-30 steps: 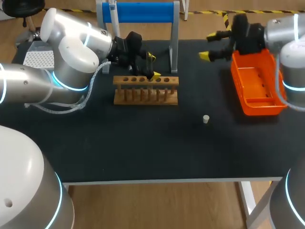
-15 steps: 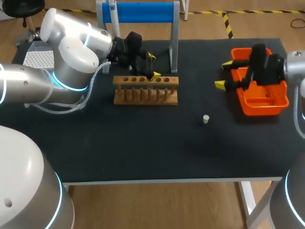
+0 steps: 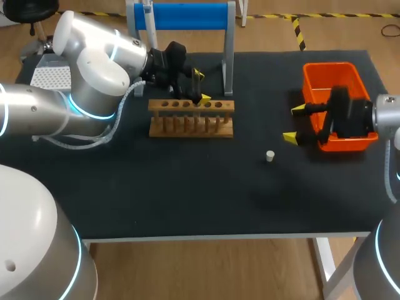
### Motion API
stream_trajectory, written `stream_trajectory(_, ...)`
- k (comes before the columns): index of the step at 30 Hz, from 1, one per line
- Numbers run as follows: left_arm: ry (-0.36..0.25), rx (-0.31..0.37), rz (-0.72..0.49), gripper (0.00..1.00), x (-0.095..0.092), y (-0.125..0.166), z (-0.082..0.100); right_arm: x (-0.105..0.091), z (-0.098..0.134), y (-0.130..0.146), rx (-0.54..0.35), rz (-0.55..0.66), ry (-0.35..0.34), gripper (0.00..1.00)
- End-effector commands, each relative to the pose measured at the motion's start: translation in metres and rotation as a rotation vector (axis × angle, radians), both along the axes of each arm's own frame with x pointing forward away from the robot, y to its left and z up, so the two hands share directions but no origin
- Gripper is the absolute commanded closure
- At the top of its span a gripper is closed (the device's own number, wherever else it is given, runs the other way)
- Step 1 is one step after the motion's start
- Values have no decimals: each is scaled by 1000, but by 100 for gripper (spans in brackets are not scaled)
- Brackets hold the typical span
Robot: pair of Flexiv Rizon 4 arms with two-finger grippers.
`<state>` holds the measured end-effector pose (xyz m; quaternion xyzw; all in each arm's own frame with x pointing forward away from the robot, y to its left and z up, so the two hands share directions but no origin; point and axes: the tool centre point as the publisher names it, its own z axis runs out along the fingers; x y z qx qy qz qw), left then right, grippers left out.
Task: Invert the test tube, pick up the pipette, mount the tip to pipette, aspirate from beaker and dispense into the tube, eject the tip, return the pipette, and cap with the stopper.
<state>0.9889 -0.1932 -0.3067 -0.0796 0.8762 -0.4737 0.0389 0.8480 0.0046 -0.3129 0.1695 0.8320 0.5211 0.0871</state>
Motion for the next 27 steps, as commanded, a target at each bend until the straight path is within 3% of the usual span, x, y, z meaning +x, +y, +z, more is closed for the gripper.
stream_trajectory(1, 2, 2, -1, 0, 1, 0, 0, -1, -13, 1, 3, 9, -4, 0)
stream_trajectory(14, 2, 2, -1, 0, 1, 0, 0, -9, -42, 5, -14, 28, -1, 0)
stream_trajectory(27, 2, 2, -1, 0, 1, 0, 0, -15, -56, 12, -52, 46, -6, 0)
